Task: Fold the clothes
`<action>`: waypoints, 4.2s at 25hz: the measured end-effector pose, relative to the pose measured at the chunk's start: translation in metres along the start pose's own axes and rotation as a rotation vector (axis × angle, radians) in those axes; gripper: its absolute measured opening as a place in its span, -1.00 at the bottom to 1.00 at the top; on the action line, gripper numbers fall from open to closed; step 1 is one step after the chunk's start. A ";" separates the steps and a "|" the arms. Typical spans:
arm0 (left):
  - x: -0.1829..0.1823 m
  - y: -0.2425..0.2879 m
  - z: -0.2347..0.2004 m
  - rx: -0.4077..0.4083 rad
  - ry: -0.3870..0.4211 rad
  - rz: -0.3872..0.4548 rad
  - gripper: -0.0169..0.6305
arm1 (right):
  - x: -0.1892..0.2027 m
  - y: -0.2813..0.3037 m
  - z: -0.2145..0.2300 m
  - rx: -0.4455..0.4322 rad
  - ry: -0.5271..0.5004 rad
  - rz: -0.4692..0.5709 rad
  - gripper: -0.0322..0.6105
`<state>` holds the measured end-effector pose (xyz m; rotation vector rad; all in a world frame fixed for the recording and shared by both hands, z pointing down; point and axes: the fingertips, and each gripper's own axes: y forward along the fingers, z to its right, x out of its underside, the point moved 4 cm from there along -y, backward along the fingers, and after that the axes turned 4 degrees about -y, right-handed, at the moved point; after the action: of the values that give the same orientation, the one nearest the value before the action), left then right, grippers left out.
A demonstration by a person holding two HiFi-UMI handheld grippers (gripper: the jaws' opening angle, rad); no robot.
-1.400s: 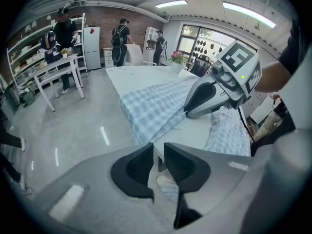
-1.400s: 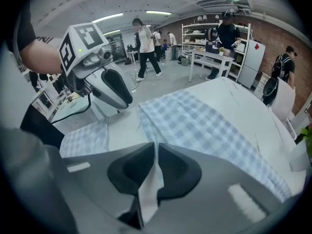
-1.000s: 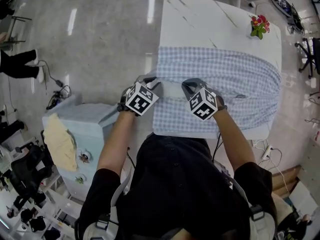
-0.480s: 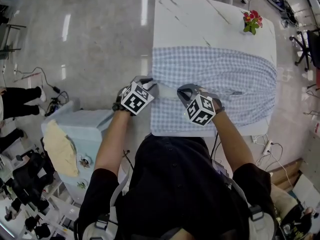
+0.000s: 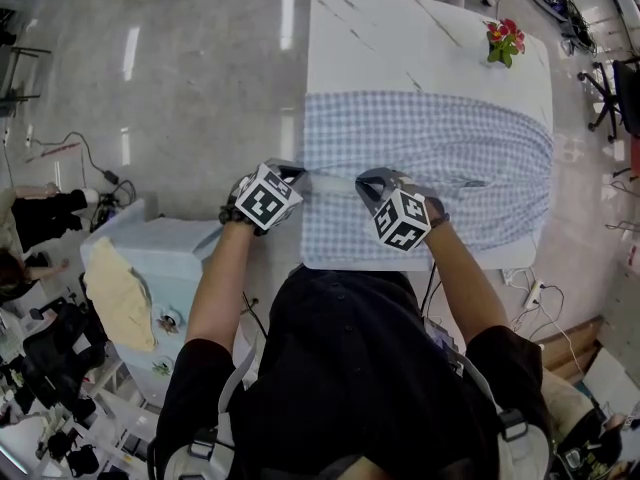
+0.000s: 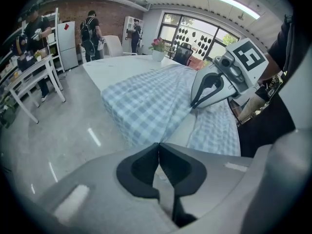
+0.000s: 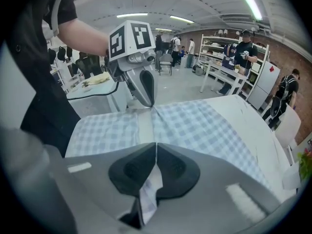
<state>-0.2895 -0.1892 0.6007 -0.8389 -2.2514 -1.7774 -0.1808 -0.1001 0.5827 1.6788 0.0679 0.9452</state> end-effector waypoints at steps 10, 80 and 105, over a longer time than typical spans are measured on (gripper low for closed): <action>0.015 -0.003 0.009 0.011 -0.054 0.000 -0.91 | 0.000 0.002 -0.006 -0.002 -0.016 -0.009 -0.86; -0.118 0.136 0.352 -0.192 0.011 0.052 -0.56 | 0.529 -0.302 0.016 0.400 -0.297 -0.293 -0.26; -0.084 0.159 0.357 -0.094 0.246 -0.160 -0.36 | 0.519 -0.310 0.029 0.384 -0.206 -0.277 -0.65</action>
<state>-0.0610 0.1381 0.5960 -0.4354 -2.1414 -1.9474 0.3166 0.2447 0.6035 2.0481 0.3527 0.5700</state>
